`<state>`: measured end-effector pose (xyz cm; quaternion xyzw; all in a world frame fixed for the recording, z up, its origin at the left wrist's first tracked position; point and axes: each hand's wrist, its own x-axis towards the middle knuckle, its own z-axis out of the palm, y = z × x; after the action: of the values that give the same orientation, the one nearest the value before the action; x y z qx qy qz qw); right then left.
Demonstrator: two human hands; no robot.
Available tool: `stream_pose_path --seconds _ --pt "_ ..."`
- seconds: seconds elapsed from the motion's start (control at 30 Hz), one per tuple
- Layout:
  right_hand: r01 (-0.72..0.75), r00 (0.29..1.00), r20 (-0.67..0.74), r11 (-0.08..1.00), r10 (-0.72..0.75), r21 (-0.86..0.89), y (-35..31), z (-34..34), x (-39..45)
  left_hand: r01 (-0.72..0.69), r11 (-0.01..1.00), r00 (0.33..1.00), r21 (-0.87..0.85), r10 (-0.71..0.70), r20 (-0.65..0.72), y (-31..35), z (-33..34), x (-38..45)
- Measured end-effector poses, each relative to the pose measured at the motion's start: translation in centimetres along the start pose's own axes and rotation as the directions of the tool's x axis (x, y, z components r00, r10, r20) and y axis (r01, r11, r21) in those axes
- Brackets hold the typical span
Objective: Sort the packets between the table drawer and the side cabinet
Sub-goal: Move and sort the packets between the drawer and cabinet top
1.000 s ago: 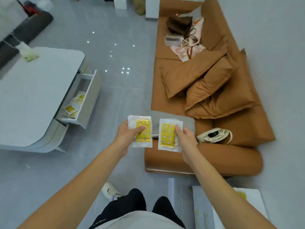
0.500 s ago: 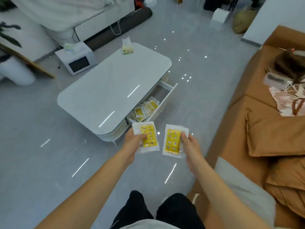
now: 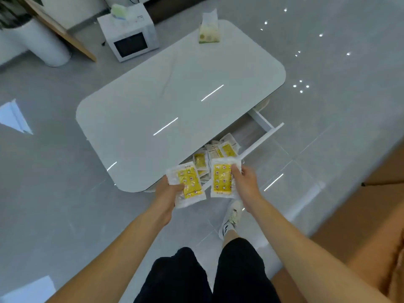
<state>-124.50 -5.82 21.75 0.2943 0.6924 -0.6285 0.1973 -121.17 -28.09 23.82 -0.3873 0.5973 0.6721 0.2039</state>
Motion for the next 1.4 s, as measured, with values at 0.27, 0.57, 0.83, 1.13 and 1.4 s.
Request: stream_pose_path --seconds 0.27,0.57,0.83,1.13,1.4 --pt "0.012 0.999 -0.035 0.909 -0.029 -0.417 5.2 1.7 22.5 0.182 0.978 0.971 -0.104 -0.196 -0.136 -6.6 6.9 20.1" --pt "0.023 1.000 0.021 0.763 -0.012 -0.645 12.0 6.3 34.4 0.286 0.952 0.938 -0.107 -0.301 -0.170 -11.8 8.1 32.8" --pt "0.020 0.999 0.039 0.696 0.011 -0.718 11.8 8.3 37.1 0.232 0.972 0.951 -0.049 -0.237 -0.199 -11.8 8.0 36.1" --pt "0.252 0.966 0.203 0.391 -0.161 -0.885 6.7 5.9 30.2 0.159 0.903 0.987 0.399 -0.141 -0.074 -8.4 7.1 30.1" --pt "0.347 0.898 0.254 0.223 -0.359 -0.911 -6.9 4.1 13.6 -0.403 0.416 0.898 0.815 0.353 0.263 7.8 5.4 13.9"
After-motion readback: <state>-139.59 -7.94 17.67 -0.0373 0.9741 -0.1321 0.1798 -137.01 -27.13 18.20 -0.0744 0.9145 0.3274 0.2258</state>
